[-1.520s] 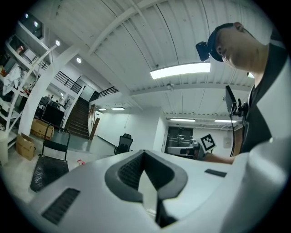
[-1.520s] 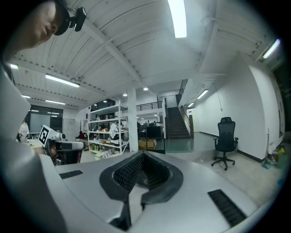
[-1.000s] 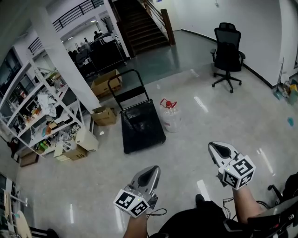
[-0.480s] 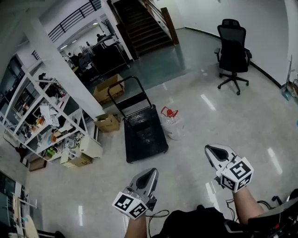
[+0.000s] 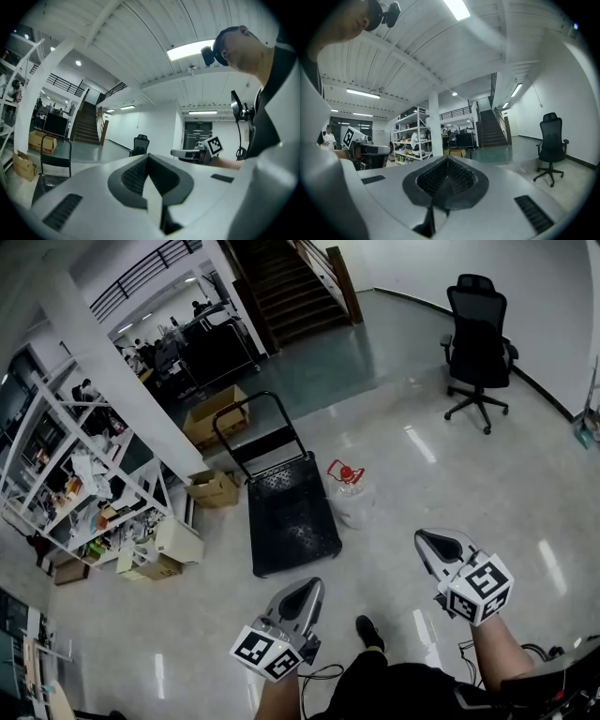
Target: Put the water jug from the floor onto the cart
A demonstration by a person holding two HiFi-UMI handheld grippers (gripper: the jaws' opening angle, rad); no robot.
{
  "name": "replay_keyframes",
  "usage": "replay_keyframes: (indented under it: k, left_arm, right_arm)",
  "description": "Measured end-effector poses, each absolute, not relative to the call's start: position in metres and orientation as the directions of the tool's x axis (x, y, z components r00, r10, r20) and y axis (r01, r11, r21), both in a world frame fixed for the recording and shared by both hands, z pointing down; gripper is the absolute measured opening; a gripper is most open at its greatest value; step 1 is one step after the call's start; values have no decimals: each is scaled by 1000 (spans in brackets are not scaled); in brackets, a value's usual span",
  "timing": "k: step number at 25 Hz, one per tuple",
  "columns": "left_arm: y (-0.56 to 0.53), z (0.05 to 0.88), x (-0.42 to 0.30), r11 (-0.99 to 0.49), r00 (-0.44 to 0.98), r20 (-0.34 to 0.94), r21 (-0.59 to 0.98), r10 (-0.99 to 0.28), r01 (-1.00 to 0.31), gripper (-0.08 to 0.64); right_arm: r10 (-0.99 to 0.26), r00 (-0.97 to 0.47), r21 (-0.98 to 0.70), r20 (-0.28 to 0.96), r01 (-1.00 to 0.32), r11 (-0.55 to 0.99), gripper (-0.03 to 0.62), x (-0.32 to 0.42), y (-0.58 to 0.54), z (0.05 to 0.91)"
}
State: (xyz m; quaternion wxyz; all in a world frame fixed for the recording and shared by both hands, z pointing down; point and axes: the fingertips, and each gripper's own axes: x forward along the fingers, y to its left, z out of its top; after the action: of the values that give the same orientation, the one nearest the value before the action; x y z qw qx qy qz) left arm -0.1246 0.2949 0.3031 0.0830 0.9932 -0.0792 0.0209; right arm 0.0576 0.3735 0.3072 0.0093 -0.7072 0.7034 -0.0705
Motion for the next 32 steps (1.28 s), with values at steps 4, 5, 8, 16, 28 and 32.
replay_keyframes:
  k: [4, 5, 8, 16, 28, 32]
  left_arm:
    - [234, 304, -109, -974, 988, 13, 170, -152, -152, -8]
    - [219, 303, -106, -975, 989, 7, 165, -149, -148, -8]
    - [164, 297, -100, -977, 990, -6, 162, -141, -138, -8]
    - [46, 300, -97, -972, 988, -5, 180, -154, -150, -8]
    - [-38, 307, -68, -961, 979, -2, 192, -203, -199, -8]
    - [-69, 307, -39, -960, 976, 13, 174, -219, -218, -8]
  right_arm:
    - [-994, 6, -85, 108, -996, -15, 3, 71, 316, 306]
    - [-993, 9, -81, 115, -997, -19, 3, 74, 301, 306]
    - [-991, 22, -76, 130, -997, -32, 2, 82, 244, 300]
    - [-989, 8, -62, 148, -998, -17, 2, 89, 120, 298]
    - [-990, 3, -98, 138, -995, -17, 2, 133, 29, 310]
    - [-992, -13, -119, 123, -993, -2, 3, 165, -9, 314]
